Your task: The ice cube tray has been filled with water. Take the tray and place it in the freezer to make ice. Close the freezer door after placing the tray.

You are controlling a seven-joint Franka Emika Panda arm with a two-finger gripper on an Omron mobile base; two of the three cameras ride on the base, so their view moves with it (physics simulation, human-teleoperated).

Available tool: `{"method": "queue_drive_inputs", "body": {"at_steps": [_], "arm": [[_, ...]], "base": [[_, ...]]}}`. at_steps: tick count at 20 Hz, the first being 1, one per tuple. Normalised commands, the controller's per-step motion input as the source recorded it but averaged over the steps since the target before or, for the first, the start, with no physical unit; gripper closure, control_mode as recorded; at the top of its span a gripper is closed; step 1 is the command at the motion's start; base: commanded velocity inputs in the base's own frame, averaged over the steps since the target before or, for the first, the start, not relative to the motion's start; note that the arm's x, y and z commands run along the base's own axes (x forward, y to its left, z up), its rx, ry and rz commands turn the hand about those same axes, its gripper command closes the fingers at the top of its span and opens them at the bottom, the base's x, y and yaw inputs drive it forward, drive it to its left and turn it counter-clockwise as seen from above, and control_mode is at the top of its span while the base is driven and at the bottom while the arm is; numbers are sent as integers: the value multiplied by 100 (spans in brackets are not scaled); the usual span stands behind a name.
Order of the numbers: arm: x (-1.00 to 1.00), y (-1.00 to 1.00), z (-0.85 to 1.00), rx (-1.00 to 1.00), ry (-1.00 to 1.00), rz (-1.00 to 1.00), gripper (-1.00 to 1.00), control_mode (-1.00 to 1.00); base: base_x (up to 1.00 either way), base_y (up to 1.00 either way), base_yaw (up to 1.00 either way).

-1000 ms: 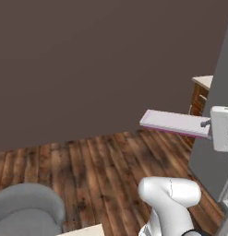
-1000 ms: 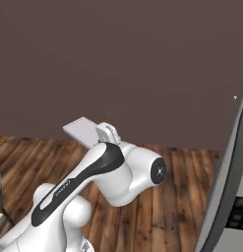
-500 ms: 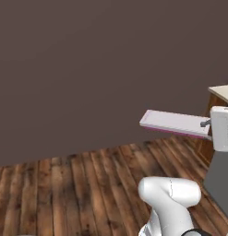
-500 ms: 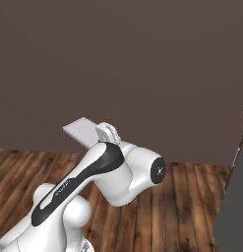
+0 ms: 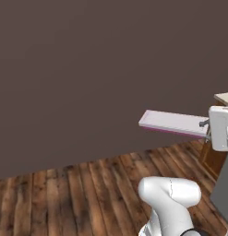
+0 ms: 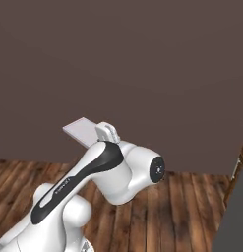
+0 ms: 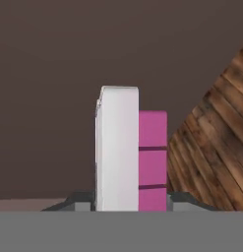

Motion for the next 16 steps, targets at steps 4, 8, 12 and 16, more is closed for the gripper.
{"method": "queue_drive_inputs", "body": {"at_steps": [4, 8, 12, 16], "arm": [[0, 0, 0, 0, 0, 0, 100, 100], [0, 0, 0, 0, 0, 0, 100, 100], [0, 0, 0, 0, 0, 0, 100, 100], [0, 0, 0, 0, 0, 0, 100, 100]], "base": [[14, -52, -17], [5, -59, -23], [9, -42, -28], [16, -29, -32]]}}
